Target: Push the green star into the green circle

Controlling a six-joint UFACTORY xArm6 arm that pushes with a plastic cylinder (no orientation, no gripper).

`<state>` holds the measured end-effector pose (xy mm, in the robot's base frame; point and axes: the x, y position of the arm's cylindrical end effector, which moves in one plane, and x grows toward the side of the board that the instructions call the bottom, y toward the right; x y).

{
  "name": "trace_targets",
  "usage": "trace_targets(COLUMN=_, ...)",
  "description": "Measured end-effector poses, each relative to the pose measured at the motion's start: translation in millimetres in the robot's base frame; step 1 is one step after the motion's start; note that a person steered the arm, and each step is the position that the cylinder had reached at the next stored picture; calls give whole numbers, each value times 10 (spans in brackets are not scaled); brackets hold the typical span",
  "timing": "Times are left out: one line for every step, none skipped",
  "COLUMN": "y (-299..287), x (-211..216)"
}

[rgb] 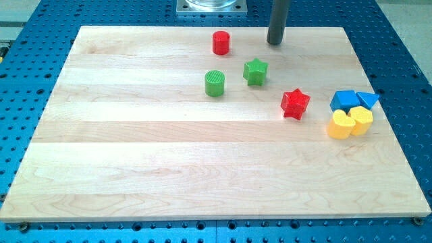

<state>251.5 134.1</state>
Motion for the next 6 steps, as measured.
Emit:
trace_targets(y=-265, x=304)
trace_targets(y=-764, x=550)
trace_targets(y=-834, x=838)
trace_targets(y=-549, x=881)
trace_targets(y=-75, x=561)
trace_targets(y=208, x=471)
